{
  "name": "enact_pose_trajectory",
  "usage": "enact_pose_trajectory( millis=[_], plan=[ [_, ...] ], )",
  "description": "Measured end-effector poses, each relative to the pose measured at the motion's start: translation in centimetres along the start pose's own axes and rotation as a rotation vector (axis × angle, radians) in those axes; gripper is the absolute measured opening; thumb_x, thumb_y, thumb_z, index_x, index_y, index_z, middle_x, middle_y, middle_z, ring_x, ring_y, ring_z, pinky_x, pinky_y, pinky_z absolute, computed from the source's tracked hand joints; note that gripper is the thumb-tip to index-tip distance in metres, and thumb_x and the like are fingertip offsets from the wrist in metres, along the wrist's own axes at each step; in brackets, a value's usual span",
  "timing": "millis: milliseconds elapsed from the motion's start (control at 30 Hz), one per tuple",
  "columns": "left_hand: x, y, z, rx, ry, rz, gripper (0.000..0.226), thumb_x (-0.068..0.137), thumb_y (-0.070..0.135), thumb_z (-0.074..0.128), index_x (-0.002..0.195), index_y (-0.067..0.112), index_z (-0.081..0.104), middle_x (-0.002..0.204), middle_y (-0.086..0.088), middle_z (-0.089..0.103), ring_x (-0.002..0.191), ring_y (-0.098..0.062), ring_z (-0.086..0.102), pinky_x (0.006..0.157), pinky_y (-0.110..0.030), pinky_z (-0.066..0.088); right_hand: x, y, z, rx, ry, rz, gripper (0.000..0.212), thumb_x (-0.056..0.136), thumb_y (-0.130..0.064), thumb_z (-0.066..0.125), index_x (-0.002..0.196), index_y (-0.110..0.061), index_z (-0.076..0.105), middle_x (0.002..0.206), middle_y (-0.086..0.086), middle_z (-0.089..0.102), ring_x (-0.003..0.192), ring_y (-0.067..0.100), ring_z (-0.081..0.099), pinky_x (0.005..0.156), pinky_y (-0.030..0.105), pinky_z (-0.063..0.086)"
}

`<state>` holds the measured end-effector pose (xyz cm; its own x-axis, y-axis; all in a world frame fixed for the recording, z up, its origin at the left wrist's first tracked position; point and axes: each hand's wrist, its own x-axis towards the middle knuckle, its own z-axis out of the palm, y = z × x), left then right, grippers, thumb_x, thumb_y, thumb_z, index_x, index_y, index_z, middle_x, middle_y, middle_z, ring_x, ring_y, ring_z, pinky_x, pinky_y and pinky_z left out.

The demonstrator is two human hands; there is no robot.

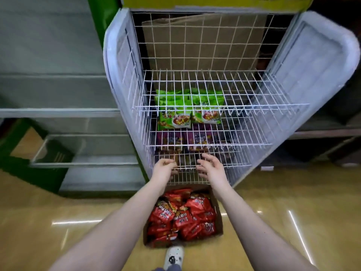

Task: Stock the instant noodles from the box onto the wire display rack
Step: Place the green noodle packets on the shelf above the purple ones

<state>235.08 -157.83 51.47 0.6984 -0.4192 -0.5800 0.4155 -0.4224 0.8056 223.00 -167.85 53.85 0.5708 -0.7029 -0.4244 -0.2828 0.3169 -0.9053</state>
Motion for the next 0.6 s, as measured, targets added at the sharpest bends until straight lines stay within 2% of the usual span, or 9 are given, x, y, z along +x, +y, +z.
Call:
enact_pose_trajectory(
  millis=[100,167,267,400,600],
  plan=[
    [-2.7,-2.0,1.2,-0.021,0.004,-0.058,0.009,0.091,0.005,0.054,0.089,0.014,0.056,0.09,-0.006,0.063,0.069,-0.014,0.059,0.06,-0.025,0.046,-1.1,2.4,-2.2,-0.001,-0.006,0.05,0.031,0.094,-0.016,0.053,0.125,-0.016,0.05,0.105,-0.001,0.06,0.1,0.017,0.06,0.093,0.034,0.049],
    [-4.3,-3.6,1.9,-0.004,-0.005,-0.091,0.009,0.091,0.006,0.055,0.089,0.014,0.055,0.085,-0.005,0.061,0.068,-0.014,0.059,0.059,-0.025,0.044,-1.9,3.8,-3.5,0.02,-0.01,0.083,0.029,0.094,-0.014,0.053,0.122,-0.017,0.051,0.111,0.003,0.06,0.101,0.019,0.06,0.092,0.034,0.049],
    [-6.4,-5.6,2.5,0.008,0.004,-0.129,0.006,0.091,0.007,0.054,0.096,0.011,0.055,0.087,-0.005,0.062,0.072,-0.016,0.061,0.064,-0.028,0.048,-3.0,5.2,-4.8,0.027,-0.018,0.113,0.028,0.095,-0.013,0.051,0.122,-0.016,0.05,0.117,0.006,0.057,0.102,0.019,0.059,0.093,0.035,0.049],
    [-8.0,-7.8,2.1,0.047,0.016,-0.151,0.009,0.092,0.009,0.052,0.088,0.015,0.056,0.094,-0.008,0.064,0.077,-0.019,0.062,0.069,-0.03,0.048,-4.4,7.1,-5.2,0.02,-0.027,0.168,0.033,0.095,-0.01,0.05,0.128,-0.011,0.048,0.118,0.009,0.057,0.105,0.022,0.058,0.094,0.037,0.049],
    [-6.9,-10.5,0.5,-0.035,0.047,-0.27,0.01,0.096,0.013,0.048,0.104,0.01,0.055,0.104,-0.009,0.063,0.087,-0.021,0.062,0.084,-0.037,0.046,-4.4,10.2,-4.1,0.026,0.0,0.234,0.03,0.095,-0.011,0.048,0.125,-0.013,0.05,0.117,0.012,0.06,0.104,0.025,0.06,0.088,0.035,0.051]
  ],
)
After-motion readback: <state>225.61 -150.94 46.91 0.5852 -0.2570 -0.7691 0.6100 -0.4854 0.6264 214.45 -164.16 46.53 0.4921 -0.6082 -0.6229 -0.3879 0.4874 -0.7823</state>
